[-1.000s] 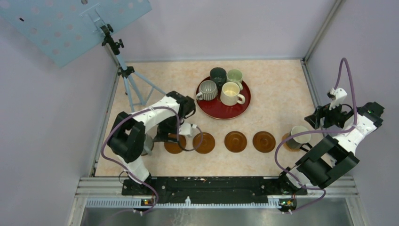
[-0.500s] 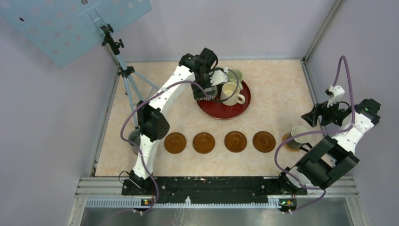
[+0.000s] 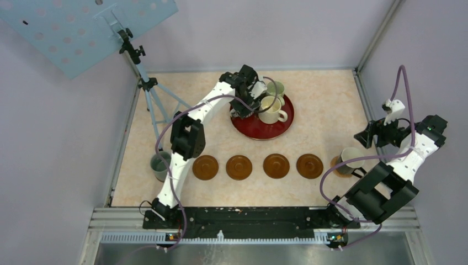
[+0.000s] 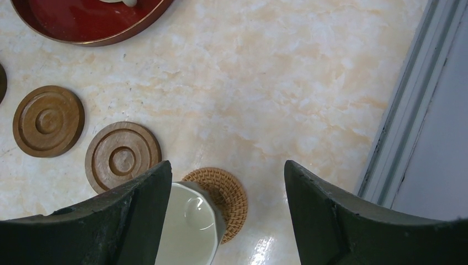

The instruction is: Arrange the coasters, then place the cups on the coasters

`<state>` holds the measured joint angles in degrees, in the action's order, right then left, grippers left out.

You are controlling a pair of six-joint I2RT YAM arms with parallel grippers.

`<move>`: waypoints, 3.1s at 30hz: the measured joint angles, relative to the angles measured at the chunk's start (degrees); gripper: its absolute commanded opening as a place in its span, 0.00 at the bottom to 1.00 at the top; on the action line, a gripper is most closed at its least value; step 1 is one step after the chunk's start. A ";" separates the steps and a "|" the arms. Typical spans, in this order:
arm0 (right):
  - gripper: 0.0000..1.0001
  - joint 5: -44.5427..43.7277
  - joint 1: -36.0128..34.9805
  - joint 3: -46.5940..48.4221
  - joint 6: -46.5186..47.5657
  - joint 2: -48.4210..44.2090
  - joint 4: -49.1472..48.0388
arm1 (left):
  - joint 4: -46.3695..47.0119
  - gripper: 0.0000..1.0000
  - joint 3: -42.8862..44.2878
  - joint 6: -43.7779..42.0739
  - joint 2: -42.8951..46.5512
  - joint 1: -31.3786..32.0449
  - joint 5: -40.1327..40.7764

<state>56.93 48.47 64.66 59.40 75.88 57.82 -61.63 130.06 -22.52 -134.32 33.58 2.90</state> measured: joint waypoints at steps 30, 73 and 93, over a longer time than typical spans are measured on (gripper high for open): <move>0.73 -1.66 0.00 0.00 -1.16 -0.02 -1.25 | 5.42 0.00 -6.86 18.01 -1.77 -1.77 1.86; 0.73 -4.24 -4.26 -0.07 -3.74 -2.78 -2.67 | 4.50 0.00 -56.98 41.40 50.18 -1.36 5.90; 0.73 -7.19 -5.14 -0.07 -4.15 -4.00 -2.99 | -0.17 0.00 -71.67 39.06 59.93 -1.66 -4.70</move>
<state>49.74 43.33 64.60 55.24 71.88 54.83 -61.80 58.39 16.53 -74.39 31.92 -1.80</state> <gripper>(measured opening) 0.734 0.270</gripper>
